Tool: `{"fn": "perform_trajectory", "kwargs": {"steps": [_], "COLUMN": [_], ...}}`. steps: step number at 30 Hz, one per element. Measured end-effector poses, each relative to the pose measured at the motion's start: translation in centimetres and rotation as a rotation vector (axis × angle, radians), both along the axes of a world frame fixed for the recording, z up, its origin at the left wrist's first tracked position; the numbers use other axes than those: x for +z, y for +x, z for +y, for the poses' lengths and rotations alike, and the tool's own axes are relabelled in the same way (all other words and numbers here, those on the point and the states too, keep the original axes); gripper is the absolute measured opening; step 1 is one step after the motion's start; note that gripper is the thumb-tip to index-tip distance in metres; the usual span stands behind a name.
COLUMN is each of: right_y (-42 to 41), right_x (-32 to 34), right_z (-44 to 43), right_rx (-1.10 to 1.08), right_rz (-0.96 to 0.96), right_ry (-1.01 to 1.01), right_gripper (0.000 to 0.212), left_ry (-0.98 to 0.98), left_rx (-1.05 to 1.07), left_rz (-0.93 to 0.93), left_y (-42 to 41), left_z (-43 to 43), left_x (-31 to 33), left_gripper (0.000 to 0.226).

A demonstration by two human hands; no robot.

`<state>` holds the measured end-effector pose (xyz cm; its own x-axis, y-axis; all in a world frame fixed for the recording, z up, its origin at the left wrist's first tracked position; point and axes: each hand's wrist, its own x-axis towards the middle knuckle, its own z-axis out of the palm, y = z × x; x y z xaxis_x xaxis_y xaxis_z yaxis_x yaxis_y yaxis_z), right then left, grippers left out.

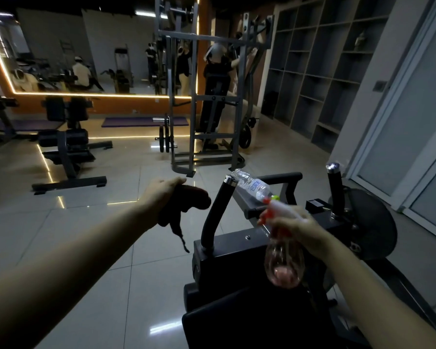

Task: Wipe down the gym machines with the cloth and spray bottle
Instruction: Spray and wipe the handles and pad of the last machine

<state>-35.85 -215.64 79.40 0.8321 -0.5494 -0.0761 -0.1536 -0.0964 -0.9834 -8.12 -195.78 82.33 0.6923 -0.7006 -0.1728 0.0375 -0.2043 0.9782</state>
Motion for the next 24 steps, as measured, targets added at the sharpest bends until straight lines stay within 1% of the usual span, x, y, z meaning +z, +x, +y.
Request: {"fn": "perform_trajectory", "kwargs": {"steps": [1,2,3,4,5,6,7,9,10,11,12,14,15,16,17,18,19,20,22,24], "right_y": [0.3,0.8,1.3,2.0,2.7,3.5,4.1,5.2,5.7,6.1,6.4,7.0,7.2,7.2,7.2,7.1,7.0,6.9,6.6,6.2], "right_x": [0.9,1.6,1.9,1.8,1.7,1.6,1.4,0.9,0.5,0.2,-0.1,-0.5,-0.5,-0.8,-1.0,-1.2,-1.4,-2.1,-2.5,-2.5], "right_z": [-0.5,-1.3,-2.1,-3.0,-3.6,-3.5,-3.2,-2.8,-2.9,-3.1,-3.5,-4.0,-3.9,-4.1,-3.9,-3.8,-3.7,-4.2,-4.6,-4.9], "right_rx": [-0.081,-0.208,-0.352,-0.465,-0.546,-0.586,-0.623,-0.681,-0.731,-0.781,-0.821,-0.881,-0.891,-0.881,-0.874,-0.863,-0.853,-0.820,-0.709,-0.659], "right_rz": [-0.098,-0.180,-0.232,-0.254,-0.229,-0.192,-0.165,-0.133,-0.126,-0.123,-0.120,-0.118,-0.101,-0.093,-0.066,-0.042,-0.006,0.031,0.087,0.043], "right_ry": [-0.014,-0.039,-0.038,-0.041,-0.054,-0.072,-0.092,-0.157,-0.182,-0.201,-0.220,-0.246,-0.261,-0.280,-0.301,-0.301,-0.294,-0.302,-0.326,-0.262], "right_gripper": [0.036,0.025,0.020,0.027,0.047,0.058,0.055,0.034,0.030,0.032,0.037,0.052,0.051,0.045,0.035,0.029,0.030,0.035,0.042,0.043], "left_ry": [-0.024,-0.038,-0.050,-0.068,-0.098,-0.133,-0.177,-0.293,-0.358,-0.410,-0.442,-0.459,-0.445,-0.422,-0.385,-0.336,-0.279,-0.228,-0.142,-0.095], "left_rx": [0.006,-0.014,-0.044,-0.067,-0.081,-0.083,-0.077,-0.046,-0.029,-0.016,-0.010,-0.028,-0.045,-0.068,-0.084,-0.084,-0.096,-0.142,-0.348,-0.553], "left_rz": [0.048,0.066,0.061,0.047,0.032,0.013,-0.010,-0.067,-0.111,-0.158,-0.197,-0.267,-0.315,-0.394,-0.534,-0.725,-0.924,-1.083,-1.256,-1.391], "left_y": [0.0,0.0,0.0,0.0,-0.2,-0.4,-0.7,-1.7,-2.2,-2.5,-2.9,-3.0,-3.2,-3.2,-3.3,-3.4,-3.5,-3.4,-3.1,-2.8], "left_z": [-0.1,-0.3,-0.5,-0.7,-0.9,-1.2,-1.5,-2.2,-2.6,-3.1,-3.5,-4.6,-5.2,-5.9,-6.6,-7.3,-8.0,-8.7,-9.9,-10.7], "left_x": [0.2,0.3,0.3,0.3,0.4,0.4,0.6,1.2,1.6,1.9,2.2,2.4,2.3,2.2,2.1,2.0,1.9,1.8,1.4,0.7], "left_gripper": [0.036,0.035,0.035,0.035,0.035,0.036,0.038,0.039,0.037,0.034,0.031,0.030,0.030,0.030,0.029,0.029,0.031,0.033,0.036,0.029]}}
